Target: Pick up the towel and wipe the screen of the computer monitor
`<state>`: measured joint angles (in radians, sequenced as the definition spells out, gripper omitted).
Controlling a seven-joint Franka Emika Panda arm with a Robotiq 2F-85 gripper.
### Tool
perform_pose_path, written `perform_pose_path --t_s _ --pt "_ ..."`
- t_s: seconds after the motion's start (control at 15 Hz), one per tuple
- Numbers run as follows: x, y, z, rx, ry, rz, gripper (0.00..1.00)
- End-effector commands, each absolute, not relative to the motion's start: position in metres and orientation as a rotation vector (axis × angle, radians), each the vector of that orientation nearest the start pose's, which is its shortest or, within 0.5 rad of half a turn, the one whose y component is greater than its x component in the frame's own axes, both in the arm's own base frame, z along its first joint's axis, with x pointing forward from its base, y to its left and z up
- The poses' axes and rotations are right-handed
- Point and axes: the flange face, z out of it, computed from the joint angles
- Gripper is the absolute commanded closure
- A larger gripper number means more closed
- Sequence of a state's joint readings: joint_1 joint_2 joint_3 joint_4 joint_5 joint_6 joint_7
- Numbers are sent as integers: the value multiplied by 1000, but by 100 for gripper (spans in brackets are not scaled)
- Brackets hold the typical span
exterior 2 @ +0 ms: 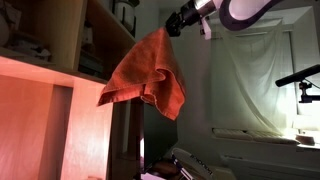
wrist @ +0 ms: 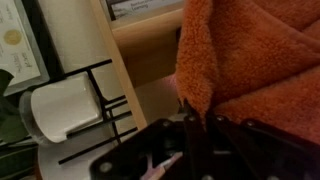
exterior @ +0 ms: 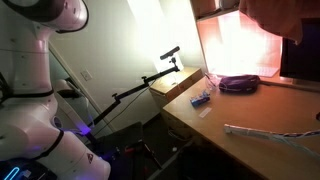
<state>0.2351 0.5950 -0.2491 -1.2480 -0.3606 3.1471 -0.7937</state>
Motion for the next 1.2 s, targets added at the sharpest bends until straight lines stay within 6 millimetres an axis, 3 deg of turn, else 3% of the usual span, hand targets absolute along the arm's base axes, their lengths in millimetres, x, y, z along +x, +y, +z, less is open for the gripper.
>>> perform_pose_path --t_s 0.0,0.67,1.13 --pt "776 77 584 1682 1127 1299 98" --pt "803 39 576 1875 958 1341 98" --pt "809 37 575 1900 932 1349 98"
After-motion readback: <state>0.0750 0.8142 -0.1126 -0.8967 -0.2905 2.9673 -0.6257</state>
